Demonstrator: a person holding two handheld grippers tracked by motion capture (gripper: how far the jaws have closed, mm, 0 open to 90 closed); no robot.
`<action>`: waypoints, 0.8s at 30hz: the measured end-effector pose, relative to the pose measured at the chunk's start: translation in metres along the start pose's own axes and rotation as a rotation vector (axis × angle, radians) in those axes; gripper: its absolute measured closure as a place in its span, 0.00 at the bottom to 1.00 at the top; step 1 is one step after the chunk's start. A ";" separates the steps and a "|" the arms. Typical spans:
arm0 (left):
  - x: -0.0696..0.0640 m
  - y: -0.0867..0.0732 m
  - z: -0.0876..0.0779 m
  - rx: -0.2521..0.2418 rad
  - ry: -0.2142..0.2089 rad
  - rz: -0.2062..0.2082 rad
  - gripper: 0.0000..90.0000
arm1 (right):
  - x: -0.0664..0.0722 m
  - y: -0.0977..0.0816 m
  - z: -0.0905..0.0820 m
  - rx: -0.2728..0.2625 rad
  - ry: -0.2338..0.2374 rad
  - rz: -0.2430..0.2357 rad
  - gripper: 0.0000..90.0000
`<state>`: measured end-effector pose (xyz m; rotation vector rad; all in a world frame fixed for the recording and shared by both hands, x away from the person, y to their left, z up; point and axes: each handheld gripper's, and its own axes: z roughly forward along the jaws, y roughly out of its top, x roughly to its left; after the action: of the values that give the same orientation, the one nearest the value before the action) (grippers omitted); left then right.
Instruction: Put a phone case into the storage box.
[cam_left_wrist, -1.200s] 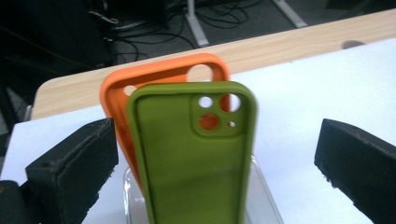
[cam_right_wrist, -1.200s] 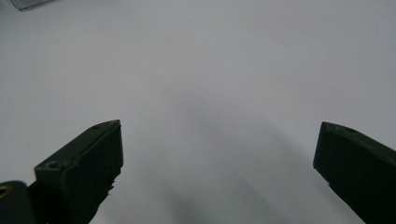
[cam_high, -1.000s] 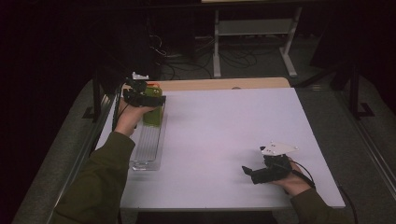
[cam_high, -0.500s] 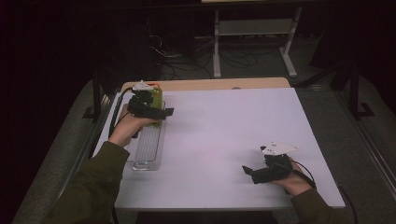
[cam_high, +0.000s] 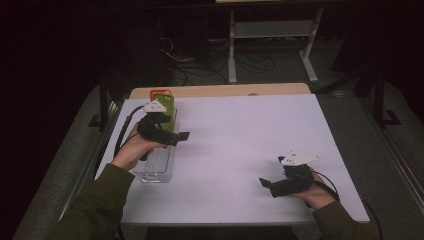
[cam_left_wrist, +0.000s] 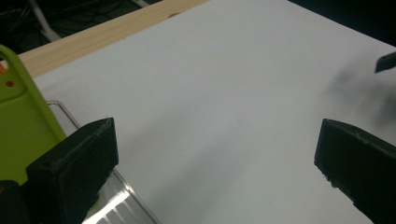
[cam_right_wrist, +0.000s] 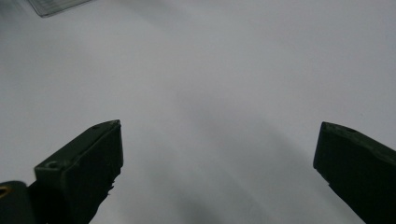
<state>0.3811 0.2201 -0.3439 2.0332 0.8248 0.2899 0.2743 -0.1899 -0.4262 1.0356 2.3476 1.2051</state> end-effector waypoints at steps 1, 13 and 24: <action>-0.002 -0.002 -0.001 -0.006 -0.009 0.004 0.00 | 0.000 0.001 -0.001 -0.001 0.003 0.006 0.01; -0.015 -0.031 -0.011 -0.054 -0.061 0.046 0.00 | 0.002 0.006 -0.005 -0.004 0.023 -0.028 0.01; -0.028 -0.055 -0.023 -0.087 -0.073 0.072 0.00 | 0.004 0.011 -0.008 -0.015 0.035 -0.051 0.01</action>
<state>0.3241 0.2375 -0.3724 1.9826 0.6830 0.2854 0.2722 -0.1873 -0.4119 0.9510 2.3732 1.2294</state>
